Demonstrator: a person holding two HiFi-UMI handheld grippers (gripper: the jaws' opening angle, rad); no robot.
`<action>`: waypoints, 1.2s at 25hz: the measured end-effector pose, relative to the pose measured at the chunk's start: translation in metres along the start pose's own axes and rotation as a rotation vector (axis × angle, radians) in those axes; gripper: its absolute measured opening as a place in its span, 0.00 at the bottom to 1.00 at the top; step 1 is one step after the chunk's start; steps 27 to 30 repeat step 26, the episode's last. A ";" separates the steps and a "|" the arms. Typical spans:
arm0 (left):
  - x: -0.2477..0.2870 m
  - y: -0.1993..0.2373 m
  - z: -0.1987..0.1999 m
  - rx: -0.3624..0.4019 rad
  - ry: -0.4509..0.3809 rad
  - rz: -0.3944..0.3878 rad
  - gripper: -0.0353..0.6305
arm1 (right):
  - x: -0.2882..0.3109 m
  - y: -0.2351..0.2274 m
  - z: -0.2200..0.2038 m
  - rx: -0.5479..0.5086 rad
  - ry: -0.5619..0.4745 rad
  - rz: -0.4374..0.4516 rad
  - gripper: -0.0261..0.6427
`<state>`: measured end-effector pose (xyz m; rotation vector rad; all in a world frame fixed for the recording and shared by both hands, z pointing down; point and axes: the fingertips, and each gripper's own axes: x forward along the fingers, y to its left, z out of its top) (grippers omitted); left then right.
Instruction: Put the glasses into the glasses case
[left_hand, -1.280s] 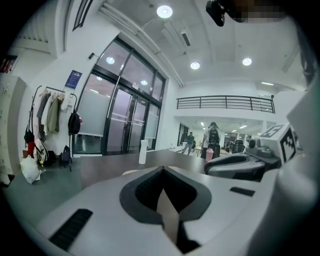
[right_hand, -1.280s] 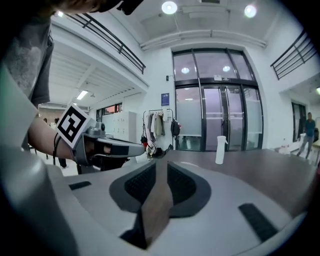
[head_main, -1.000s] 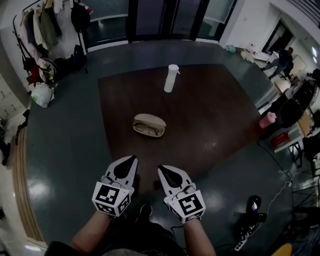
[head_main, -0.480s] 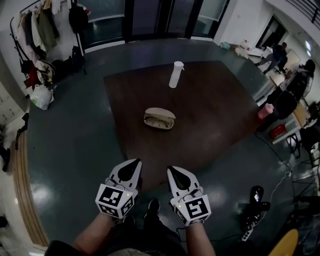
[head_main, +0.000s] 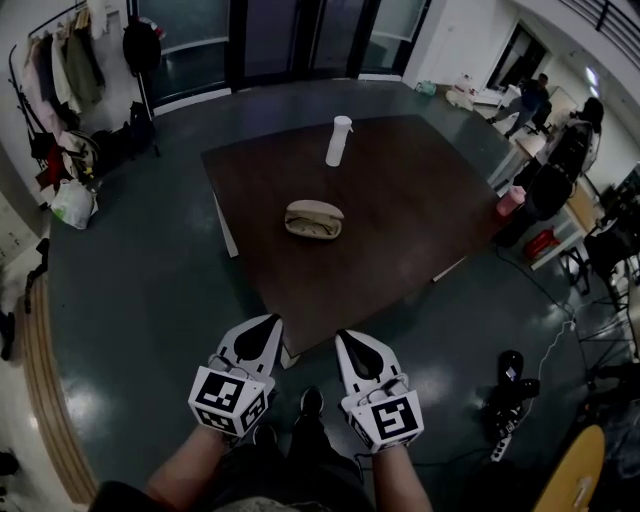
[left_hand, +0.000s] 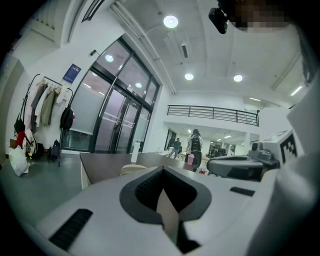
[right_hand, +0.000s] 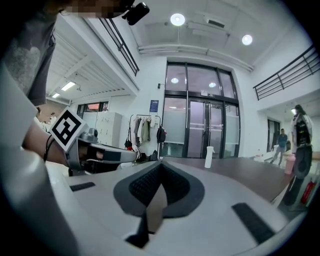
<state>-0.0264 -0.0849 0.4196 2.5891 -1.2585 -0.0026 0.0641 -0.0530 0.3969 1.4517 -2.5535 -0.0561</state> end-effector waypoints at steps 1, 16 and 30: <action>-0.004 -0.002 0.000 -0.001 -0.001 -0.004 0.06 | -0.004 0.003 0.000 -0.001 0.006 -0.010 0.02; -0.052 -0.003 -0.014 -0.048 0.014 -0.034 0.06 | -0.031 0.045 -0.001 -0.020 0.035 -0.043 0.02; -0.051 -0.031 -0.017 -0.047 0.002 -0.007 0.06 | -0.057 0.034 -0.002 -0.014 0.024 -0.012 0.02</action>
